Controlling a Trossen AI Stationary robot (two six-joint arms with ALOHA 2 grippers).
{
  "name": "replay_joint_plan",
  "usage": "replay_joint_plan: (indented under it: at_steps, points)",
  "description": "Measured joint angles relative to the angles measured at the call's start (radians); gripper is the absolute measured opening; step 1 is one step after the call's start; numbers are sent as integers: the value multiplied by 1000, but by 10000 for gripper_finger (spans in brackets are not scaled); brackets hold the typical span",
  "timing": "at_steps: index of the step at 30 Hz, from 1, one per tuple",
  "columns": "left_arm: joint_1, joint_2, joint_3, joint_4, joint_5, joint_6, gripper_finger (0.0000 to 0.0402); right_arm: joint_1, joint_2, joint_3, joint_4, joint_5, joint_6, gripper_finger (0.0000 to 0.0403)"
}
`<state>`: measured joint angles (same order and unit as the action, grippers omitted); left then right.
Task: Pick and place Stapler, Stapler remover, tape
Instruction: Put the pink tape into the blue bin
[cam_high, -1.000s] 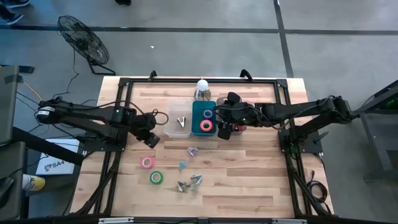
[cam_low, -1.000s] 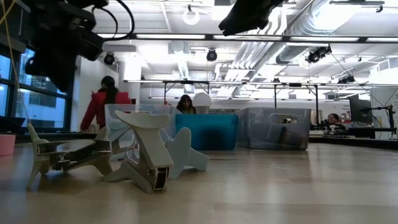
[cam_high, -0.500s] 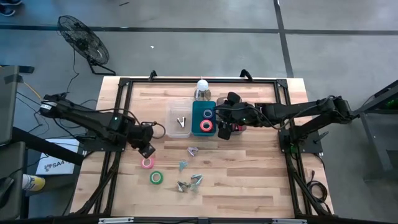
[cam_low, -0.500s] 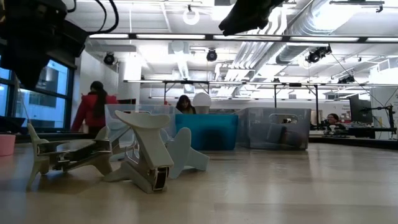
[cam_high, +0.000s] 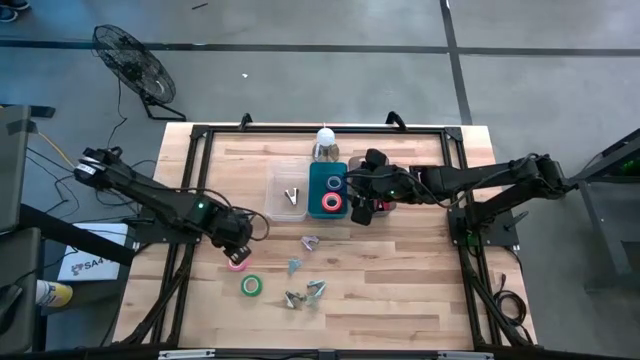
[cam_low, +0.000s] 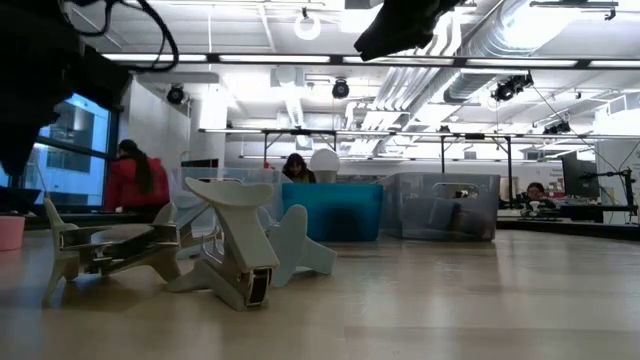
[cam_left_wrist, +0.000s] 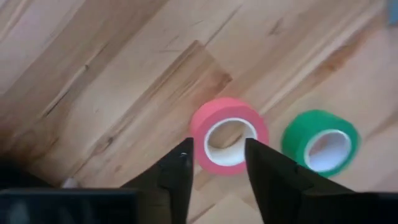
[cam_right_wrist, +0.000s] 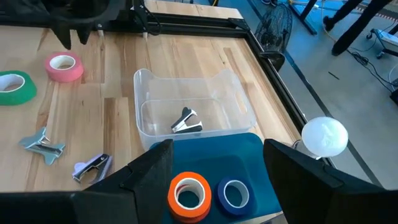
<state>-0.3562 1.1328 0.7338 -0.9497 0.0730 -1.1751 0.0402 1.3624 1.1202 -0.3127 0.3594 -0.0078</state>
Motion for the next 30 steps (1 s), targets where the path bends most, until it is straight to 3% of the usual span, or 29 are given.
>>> replay_joint_plan:
  at_steps: [4,8,25,30]
  points:
    - [1,72,0,5,49,0,192,0,0,0,-4,0,-1,240]
    - [1,137,0,6,96,1,212,0,0,0,-5,0,-19,240]
    - [1,336,0,86,113,45,213,0,0,0,-5,0,-19,240]
    - [1,359,-1,91,102,47,185,0,0,0,-5,0,-19,240]
